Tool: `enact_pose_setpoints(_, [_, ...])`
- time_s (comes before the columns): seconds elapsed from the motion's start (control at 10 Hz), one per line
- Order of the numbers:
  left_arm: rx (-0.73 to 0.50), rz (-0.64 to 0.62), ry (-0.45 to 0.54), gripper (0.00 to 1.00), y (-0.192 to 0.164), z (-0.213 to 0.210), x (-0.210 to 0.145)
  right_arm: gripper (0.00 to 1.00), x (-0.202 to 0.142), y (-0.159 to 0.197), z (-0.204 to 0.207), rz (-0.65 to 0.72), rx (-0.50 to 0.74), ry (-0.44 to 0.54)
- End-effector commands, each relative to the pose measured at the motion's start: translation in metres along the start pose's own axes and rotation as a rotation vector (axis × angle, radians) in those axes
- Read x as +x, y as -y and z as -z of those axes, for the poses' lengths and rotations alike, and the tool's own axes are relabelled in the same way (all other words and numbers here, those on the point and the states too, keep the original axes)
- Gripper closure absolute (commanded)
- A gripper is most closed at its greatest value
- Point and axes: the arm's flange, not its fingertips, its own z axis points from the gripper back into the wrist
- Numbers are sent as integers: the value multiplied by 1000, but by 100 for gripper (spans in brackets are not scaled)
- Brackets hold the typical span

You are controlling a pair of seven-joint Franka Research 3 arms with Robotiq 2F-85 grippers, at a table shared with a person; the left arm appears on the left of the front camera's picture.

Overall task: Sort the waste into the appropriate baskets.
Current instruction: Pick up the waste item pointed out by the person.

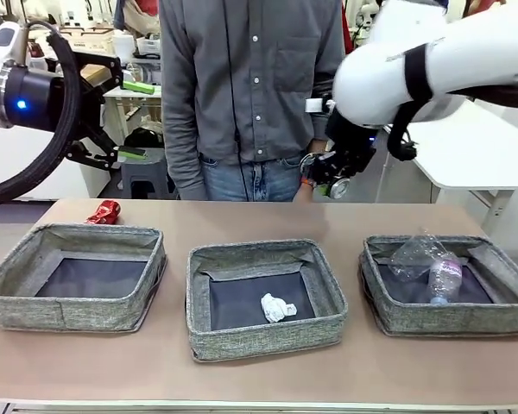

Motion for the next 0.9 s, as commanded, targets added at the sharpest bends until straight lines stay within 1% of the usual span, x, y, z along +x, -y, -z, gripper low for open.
enact_pose_setpoints(0.0, [-24,-9,10,0,2,1,-1,47,25,-56,-25,78,-57,-107])
enact_pose_setpoints(0.1, [-24,-9,10,0,2,1,-1,47,30,-79,-34,80,18,-99])
enact_pose_setpoints(0.2, [-24,-9,10,0,2,1,-1,47,34,-102,-41,147,129,-124])
enact_pose_setpoints(0.3, [-24,-9,10,0,2,1,-1,47,36,-122,-51,198,177,-99])
enact_pose_setpoints(0.4, [-24,-9,10,0,2,1,-1,47,37,-148,-73,255,201,-86])
enact_pose_setpoints(0.5, [-24,-9,10,0,2,1,-1,47,37,-168,-92,280,198,-96])
enact_pose_setpoints(0.6, [-24,-9,10,0,2,1,-1,47,38,-188,-113,274,168,-85])
enact_pose_setpoints(0.8, [-24,-9,10,0,2,1,-1,47,40,-211,-152,264,112,-64])
